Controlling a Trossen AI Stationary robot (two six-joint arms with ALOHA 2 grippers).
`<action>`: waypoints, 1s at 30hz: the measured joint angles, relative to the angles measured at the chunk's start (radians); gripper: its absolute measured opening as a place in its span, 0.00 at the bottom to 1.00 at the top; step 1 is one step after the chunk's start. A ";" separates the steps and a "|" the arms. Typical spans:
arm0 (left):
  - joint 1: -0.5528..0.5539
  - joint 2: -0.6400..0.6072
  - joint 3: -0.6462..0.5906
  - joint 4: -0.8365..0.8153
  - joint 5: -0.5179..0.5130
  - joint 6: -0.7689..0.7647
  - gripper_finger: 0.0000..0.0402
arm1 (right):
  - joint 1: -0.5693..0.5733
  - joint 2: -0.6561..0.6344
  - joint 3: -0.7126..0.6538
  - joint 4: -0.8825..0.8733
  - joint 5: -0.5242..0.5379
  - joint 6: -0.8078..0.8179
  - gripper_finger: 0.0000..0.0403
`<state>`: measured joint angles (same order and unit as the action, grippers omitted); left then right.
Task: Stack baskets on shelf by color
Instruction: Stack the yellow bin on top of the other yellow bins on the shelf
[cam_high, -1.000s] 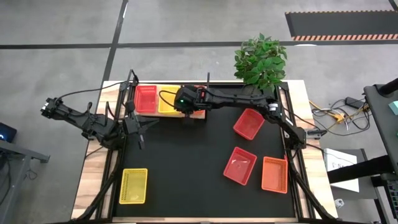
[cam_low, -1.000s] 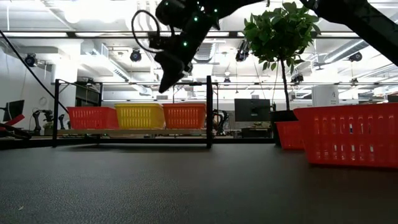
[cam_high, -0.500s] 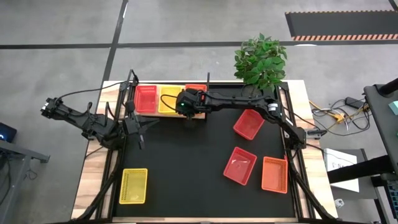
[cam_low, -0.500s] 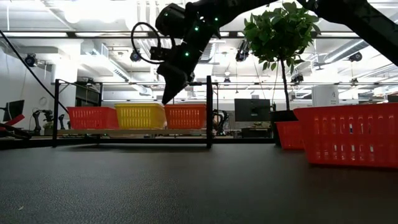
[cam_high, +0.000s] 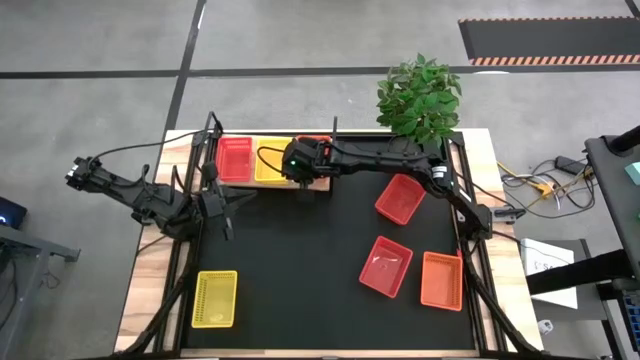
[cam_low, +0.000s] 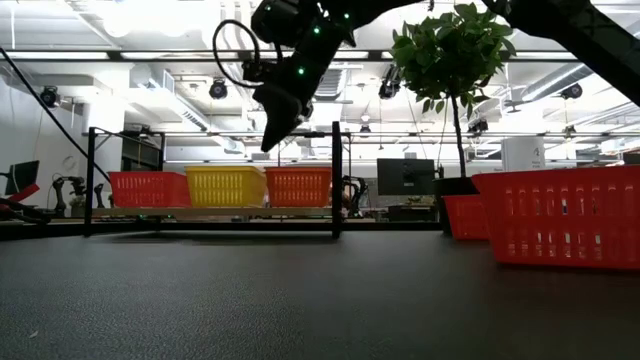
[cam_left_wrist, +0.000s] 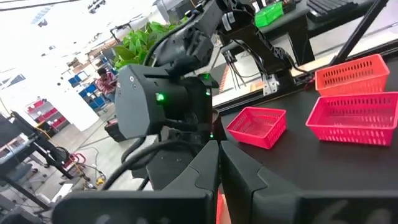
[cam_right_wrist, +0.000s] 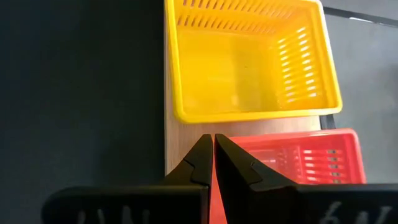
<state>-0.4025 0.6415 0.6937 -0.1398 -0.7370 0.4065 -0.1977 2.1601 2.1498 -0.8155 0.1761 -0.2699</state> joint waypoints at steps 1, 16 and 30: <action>0.000 0.000 0.000 -0.001 0.001 0.000 0.00 | 0.002 0.000 0.011 -0.014 0.000 0.000 0.02; 0.000 0.107 -0.140 0.222 0.068 -0.340 0.00 | 0.206 -0.183 -0.100 -0.151 -0.081 -0.068 0.02; -0.014 0.451 -0.141 0.428 0.213 -0.757 0.00 | 0.314 -0.423 -0.511 0.002 -0.082 -0.042 0.02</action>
<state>-0.4163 1.0929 0.5531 0.2879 -0.5238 -0.3500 0.1161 1.7369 1.6387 -0.8131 0.0942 -0.3118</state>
